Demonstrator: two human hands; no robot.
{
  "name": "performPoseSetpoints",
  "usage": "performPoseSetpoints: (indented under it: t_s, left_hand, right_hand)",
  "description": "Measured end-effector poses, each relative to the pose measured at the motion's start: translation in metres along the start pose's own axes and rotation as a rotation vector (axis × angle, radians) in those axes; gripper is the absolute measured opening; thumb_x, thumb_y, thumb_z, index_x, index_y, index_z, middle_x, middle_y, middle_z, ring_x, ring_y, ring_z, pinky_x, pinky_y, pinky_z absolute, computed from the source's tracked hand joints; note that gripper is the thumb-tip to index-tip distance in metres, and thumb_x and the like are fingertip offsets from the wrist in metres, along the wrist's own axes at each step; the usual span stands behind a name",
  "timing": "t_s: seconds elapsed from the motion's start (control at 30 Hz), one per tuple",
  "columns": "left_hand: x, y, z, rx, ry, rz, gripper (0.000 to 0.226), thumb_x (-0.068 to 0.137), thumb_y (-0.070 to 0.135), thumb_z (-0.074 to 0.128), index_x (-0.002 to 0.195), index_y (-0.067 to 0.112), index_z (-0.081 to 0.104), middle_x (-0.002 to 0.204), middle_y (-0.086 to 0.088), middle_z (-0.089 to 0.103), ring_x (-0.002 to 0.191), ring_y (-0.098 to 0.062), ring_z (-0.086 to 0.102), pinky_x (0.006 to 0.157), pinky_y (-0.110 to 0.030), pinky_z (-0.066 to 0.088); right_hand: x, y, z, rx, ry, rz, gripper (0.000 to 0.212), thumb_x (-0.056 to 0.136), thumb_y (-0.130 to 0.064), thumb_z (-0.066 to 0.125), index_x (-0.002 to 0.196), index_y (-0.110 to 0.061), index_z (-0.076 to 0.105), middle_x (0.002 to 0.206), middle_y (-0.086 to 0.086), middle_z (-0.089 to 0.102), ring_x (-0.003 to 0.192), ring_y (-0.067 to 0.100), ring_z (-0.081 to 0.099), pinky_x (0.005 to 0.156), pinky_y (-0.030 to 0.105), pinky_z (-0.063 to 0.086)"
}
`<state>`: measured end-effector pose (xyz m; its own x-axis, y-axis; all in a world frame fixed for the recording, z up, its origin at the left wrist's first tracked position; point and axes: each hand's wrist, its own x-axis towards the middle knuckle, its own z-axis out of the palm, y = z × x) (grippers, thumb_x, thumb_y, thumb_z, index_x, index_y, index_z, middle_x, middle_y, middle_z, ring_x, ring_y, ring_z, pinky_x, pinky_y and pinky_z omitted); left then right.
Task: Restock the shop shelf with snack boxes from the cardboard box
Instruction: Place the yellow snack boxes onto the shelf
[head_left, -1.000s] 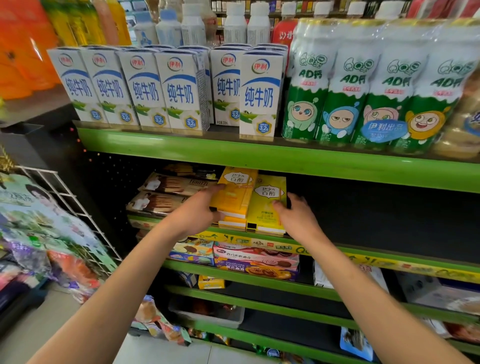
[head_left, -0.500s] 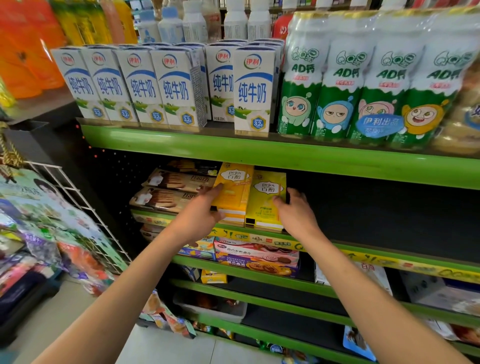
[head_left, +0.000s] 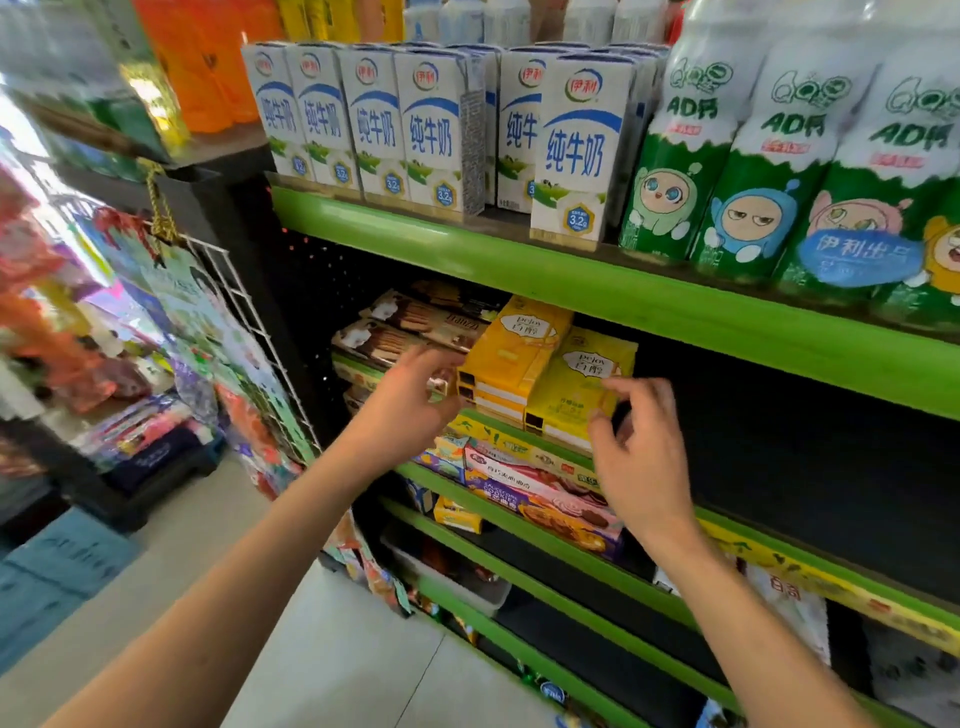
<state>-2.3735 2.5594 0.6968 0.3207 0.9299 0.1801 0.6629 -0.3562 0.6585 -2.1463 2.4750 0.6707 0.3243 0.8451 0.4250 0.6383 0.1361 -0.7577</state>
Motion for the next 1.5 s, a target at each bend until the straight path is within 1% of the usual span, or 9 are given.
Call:
performPoseSetpoints:
  t_s: [0.2, 0.43, 0.6, 0.8, 1.1, 1.2, 1.33, 1.43, 1.5]
  left_hand:
    - [-0.091, 0.002, 0.016, -0.136, 0.153, -0.318, 0.019, 0.09, 0.021, 0.07, 0.102, 0.035, 0.063, 0.102, 0.012, 0.064, 0.095, 0.002, 0.061, 0.082, -0.019, 0.048]
    - [-0.283, 0.005, 0.084, -0.281, 0.396, -0.842, 0.009, 0.09, 0.01, 0.069, 0.095, 0.017, 0.071, 0.073, 0.009, 0.066, 0.058, 0.01, 0.054, 0.06, -0.01, 0.042]
    - [-0.433, 0.028, 0.129, -0.395, 0.615, -1.179, 0.014, 0.091, 0.006, 0.065, 0.103, 0.0, 0.07, 0.091, -0.013, 0.07, 0.08, -0.016, 0.059, 0.073, -0.027, 0.051]
    - [-0.594, 0.066, 0.237, -0.578, 0.978, -1.531, 0.007, 0.09, 0.01, 0.067, 0.095, 0.012, 0.07, 0.08, 0.001, 0.066, 0.069, -0.006, 0.057, 0.063, -0.016, 0.045]
    - [-0.746, 0.097, 0.457, -0.961, 1.308, -1.979, 0.027, 0.091, 0.0, 0.061, 0.07, 0.017, 0.058, 0.074, -0.012, 0.061, 0.067, -0.022, 0.056, 0.064, -0.029, 0.043]
    - [-0.766, 0.085, 0.524, -1.023, 1.323, -2.093, 0.032, 0.09, 0.007, 0.061, 0.066, 0.027, 0.058, 0.067, 0.003, 0.06, 0.063, -0.01, 0.055, 0.061, -0.022, 0.045]
    - [-0.778, 0.043, 0.625, -1.125, 1.349, -2.208, 0.037, 0.091, 0.004, 0.06, 0.062, 0.026, 0.055, 0.069, -0.009, 0.062, 0.071, -0.021, 0.057, 0.072, -0.03, 0.05]
    - [-0.782, 0.01, 0.699, -1.23, 1.315, -2.259, 0.01, 0.092, 0.012, 0.061, 0.089, 0.013, 0.07, 0.096, -0.013, 0.07, 0.094, -0.028, 0.065, 0.082, -0.028, 0.048]
    - [-0.781, -0.012, 0.754, -1.24, 1.235, -2.252, 0.022, 0.095, 0.014, 0.06, 0.114, 0.006, 0.068, 0.122, -0.015, 0.066, 0.117, -0.03, 0.06, 0.086, -0.025, 0.043]
  right_hand:
    - [-0.035, -0.017, 0.01, 0.201, -0.454, -0.294, 0.005, 0.094, -0.025, 0.055, 0.095, -0.026, 0.059, 0.095, -0.02, 0.052, 0.08, 0.003, 0.056, 0.063, 0.016, 0.046]
    - [-0.137, 0.011, 0.051, 0.154, -1.064, -0.289, 0.006, 0.09, -0.016, 0.063, 0.094, -0.018, 0.068, 0.086, -0.005, 0.063, 0.072, 0.007, 0.054, 0.064, 0.012, 0.039]
    - [-0.242, 0.005, 0.072, 0.067, -1.469, -0.425, 0.011, 0.091, -0.017, 0.064, 0.1, -0.017, 0.069, 0.085, -0.005, 0.063, 0.079, 0.016, 0.061, 0.079, 0.031, 0.048]
    - [-0.375, 0.011, 0.077, -0.136, -1.858, -0.697, 0.01, 0.093, -0.022, 0.06, 0.102, -0.022, 0.065, 0.088, -0.004, 0.066, 0.074, 0.006, 0.057, 0.068, 0.026, 0.039]
    - [-0.553, 0.091, 0.082, -0.48, -2.177, -0.981, 0.021, 0.089, -0.011, 0.064, 0.109, -0.008, 0.067, 0.092, 0.007, 0.069, 0.088, 0.028, 0.065, 0.085, 0.036, 0.051]
    - [-0.599, 0.137, 0.093, -0.605, -2.248, -1.058, 0.017, 0.091, -0.013, 0.064, 0.107, -0.008, 0.067, 0.097, 0.013, 0.071, 0.095, 0.032, 0.067, 0.079, 0.03, 0.046]
    - [-0.659, 0.214, 0.126, -0.736, -2.323, -1.231, 0.017, 0.094, -0.016, 0.059, 0.107, -0.009, 0.067, 0.107, 0.016, 0.07, 0.102, 0.034, 0.065, 0.074, 0.025, 0.039]
    - [-0.705, 0.272, 0.154, -0.879, -2.318, -1.39, 0.024, 0.094, -0.022, 0.057, 0.114, -0.011, 0.066, 0.116, 0.016, 0.068, 0.109, 0.034, 0.063, 0.088, 0.034, 0.048]
    - [-0.737, 0.307, 0.174, -0.94, -2.346, -1.481, 0.028, 0.095, -0.022, 0.057, 0.119, -0.01, 0.064, 0.12, 0.017, 0.067, 0.11, 0.033, 0.063, 0.093, 0.037, 0.049]
